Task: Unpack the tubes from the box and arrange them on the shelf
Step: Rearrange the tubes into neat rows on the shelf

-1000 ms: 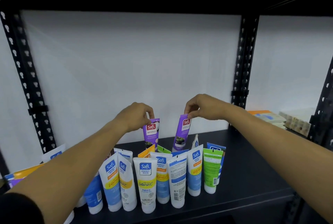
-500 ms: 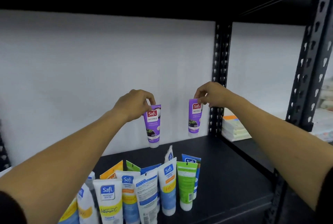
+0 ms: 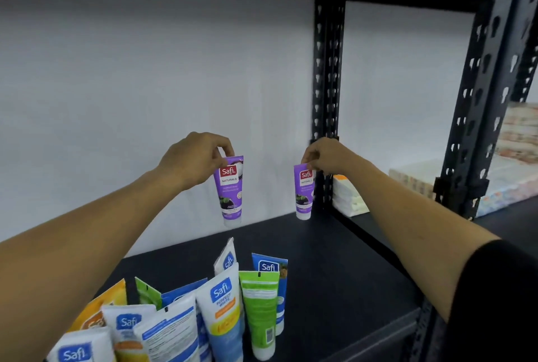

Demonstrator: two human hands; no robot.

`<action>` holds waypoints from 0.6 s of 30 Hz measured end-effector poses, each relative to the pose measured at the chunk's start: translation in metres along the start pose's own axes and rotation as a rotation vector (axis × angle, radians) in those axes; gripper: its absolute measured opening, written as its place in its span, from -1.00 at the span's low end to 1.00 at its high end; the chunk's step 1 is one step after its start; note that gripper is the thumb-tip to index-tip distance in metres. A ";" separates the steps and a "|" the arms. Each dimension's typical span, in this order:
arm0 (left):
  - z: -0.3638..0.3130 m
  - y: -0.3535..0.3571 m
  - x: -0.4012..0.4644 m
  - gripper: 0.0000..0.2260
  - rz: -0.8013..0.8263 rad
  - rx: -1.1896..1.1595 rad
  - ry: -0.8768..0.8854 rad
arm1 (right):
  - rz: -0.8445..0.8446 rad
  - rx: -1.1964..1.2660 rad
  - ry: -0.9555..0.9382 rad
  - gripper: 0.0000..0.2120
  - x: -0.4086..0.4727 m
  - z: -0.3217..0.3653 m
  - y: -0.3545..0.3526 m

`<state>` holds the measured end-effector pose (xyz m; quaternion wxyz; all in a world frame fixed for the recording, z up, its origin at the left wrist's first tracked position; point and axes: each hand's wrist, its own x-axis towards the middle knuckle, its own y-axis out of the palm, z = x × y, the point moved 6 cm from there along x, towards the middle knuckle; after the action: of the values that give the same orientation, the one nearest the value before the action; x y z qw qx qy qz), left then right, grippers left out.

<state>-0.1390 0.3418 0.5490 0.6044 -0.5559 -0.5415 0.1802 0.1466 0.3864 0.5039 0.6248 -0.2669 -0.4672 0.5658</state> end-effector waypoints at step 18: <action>-0.007 0.038 0.025 -0.93 0.017 -0.101 0.008 | -0.016 0.043 0.056 -0.89 0.020 -0.053 0.034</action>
<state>-0.1095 0.3709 0.5289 0.5762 -0.5911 -0.5425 0.1556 0.1764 0.4234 0.4584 0.6477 -0.2654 -0.4392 0.5632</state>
